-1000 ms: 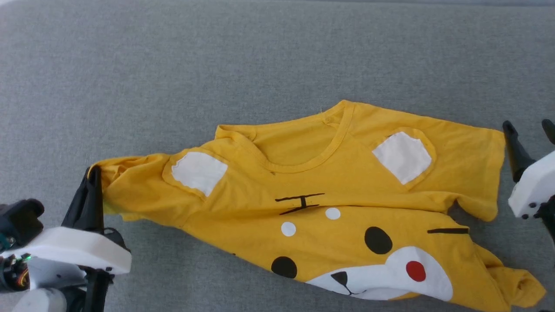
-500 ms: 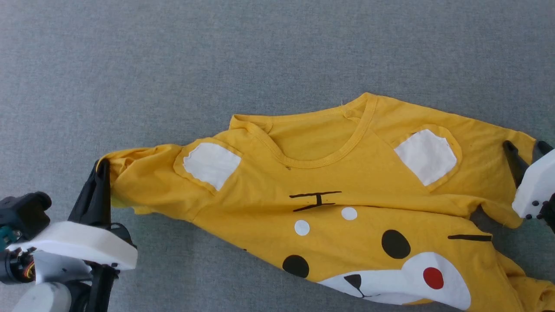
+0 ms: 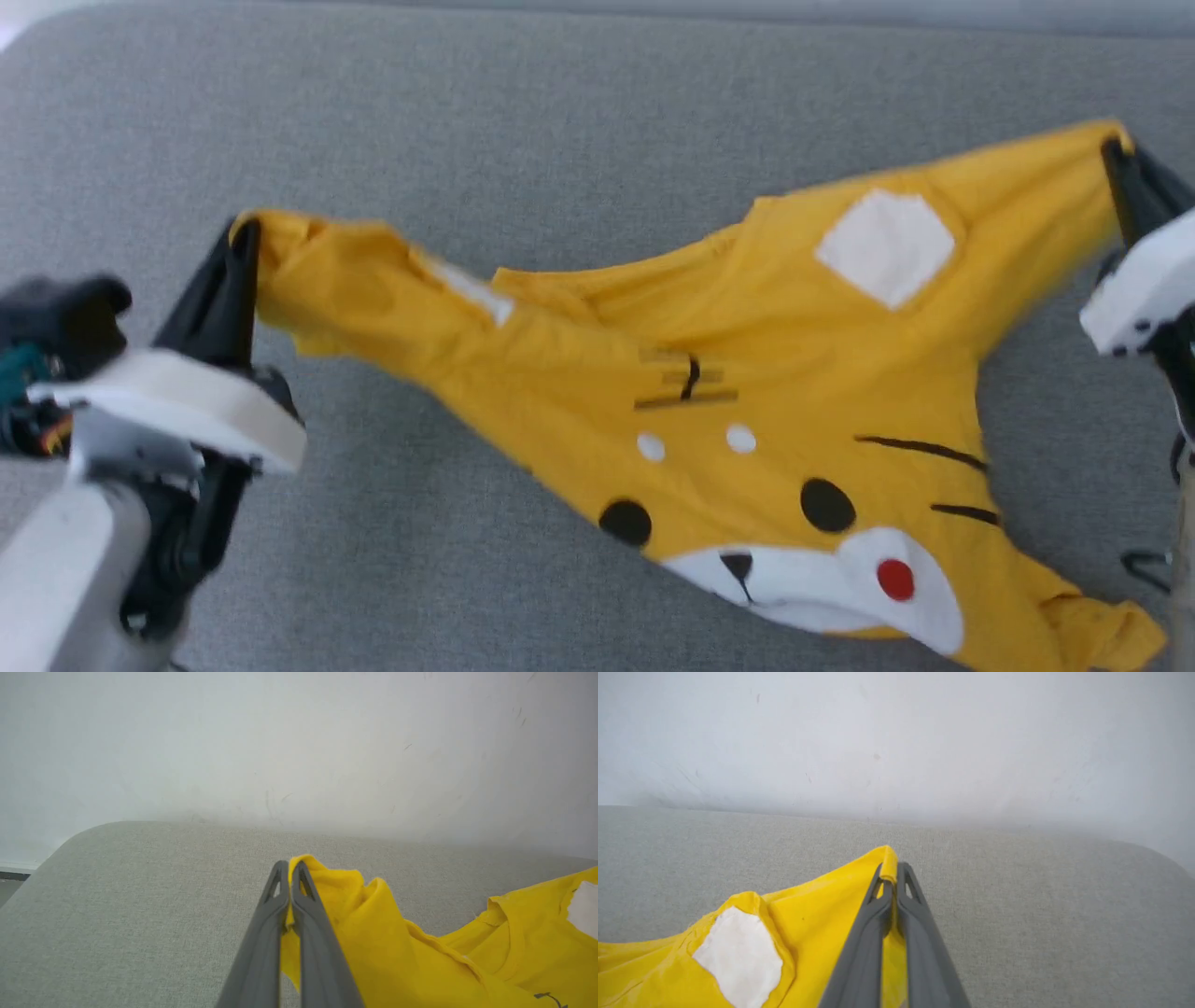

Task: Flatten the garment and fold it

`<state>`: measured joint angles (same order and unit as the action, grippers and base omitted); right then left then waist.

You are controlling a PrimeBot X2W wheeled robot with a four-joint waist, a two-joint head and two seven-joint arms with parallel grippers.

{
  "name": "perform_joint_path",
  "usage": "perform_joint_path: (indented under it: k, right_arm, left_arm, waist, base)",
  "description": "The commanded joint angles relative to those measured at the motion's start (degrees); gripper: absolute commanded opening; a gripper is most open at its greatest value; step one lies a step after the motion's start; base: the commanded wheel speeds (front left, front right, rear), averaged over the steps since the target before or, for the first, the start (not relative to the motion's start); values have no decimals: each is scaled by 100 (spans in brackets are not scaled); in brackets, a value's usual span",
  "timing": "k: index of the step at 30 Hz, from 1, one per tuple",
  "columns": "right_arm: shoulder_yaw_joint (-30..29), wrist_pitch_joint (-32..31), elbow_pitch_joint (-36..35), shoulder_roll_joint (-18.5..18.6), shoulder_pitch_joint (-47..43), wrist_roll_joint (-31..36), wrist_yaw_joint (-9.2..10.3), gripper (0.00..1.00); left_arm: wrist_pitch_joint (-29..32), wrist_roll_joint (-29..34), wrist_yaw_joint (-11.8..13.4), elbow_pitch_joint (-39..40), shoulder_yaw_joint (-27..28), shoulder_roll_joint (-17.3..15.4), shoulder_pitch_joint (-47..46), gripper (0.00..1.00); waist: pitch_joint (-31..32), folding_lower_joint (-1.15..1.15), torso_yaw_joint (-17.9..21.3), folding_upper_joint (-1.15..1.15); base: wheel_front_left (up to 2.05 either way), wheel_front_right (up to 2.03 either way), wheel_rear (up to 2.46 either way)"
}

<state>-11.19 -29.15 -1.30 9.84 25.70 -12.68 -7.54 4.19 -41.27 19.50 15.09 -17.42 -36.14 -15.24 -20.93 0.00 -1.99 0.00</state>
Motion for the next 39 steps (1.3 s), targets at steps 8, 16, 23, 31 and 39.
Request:
perform_joint_path:
  k: [8,16,23,31,39]
  right_arm:
    - [576,272,215,193,1388,16,5,0]
    - [991,568,1021,301,2756,118,5,0]
    - [1308,597,1456,293,3500,44,5,0]
    - [1520,118,1348,342,3819,-243,5,0]
    - [1307,-461,1080,402,4053,-339,5,0]
  left_arm:
    - [552,200,-336,-664,-153,-47,-1930,0]
    - [1107,340,-696,-1609,-428,65,-3565,0]
    - [1476,387,-817,-2089,-544,142,-4414,0]
    - [2109,76,-791,-2026,-465,131,-4828,0]
    - [2572,-45,-657,-1747,-443,9,-4942,0]
  waist:
    - [1055,0,498,0]
    - [1541,0,785,0]
    - [1793,0,955,0]
    - [1843,0,1044,0]
    - [1268,0,1090,0]
  base:
    - [0,0,0]
    - [0,0,0]
    - [0,0,0]
    - [0,0,0]
    - [0,0,0]
